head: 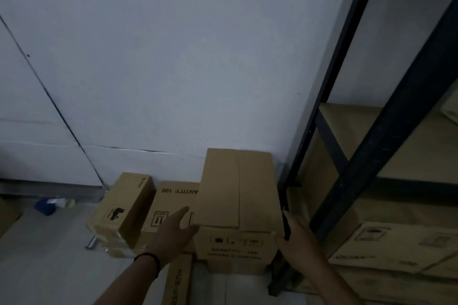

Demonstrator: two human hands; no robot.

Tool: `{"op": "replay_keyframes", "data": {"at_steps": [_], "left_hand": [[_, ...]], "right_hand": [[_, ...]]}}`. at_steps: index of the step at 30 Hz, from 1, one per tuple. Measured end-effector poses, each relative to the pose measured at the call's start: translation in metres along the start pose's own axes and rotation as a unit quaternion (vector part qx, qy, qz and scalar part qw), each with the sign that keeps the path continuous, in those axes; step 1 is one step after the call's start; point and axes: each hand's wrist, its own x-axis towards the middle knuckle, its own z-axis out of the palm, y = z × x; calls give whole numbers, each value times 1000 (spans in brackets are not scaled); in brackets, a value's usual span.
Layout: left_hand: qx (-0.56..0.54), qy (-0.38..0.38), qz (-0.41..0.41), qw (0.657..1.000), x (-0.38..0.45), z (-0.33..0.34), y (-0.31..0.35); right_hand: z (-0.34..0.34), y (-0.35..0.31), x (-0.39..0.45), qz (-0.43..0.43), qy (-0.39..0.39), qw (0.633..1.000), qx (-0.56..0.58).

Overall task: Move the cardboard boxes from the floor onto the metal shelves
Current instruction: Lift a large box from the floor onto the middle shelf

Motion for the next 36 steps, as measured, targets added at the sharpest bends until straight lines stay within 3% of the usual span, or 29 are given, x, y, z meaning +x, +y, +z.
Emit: {"op": "replay_keyframes", "data": {"at_steps": [13, 22, 29, 36], "left_hand": [[33, 1, -26, 999, 104, 30, 19], [56, -42, -17, 997, 159, 49, -11], [35, -48, -46, 997, 214, 69, -55], [-43, -63, -119, 990, 239, 90, -85]], "right_hand": [[35, 54, 149, 41, -80, 996, 26], [48, 38, 168, 78, -54, 995, -28], [63, 53, 209, 205, -18, 976, 72], [84, 77, 226, 275, -8, 941, 198]]}}
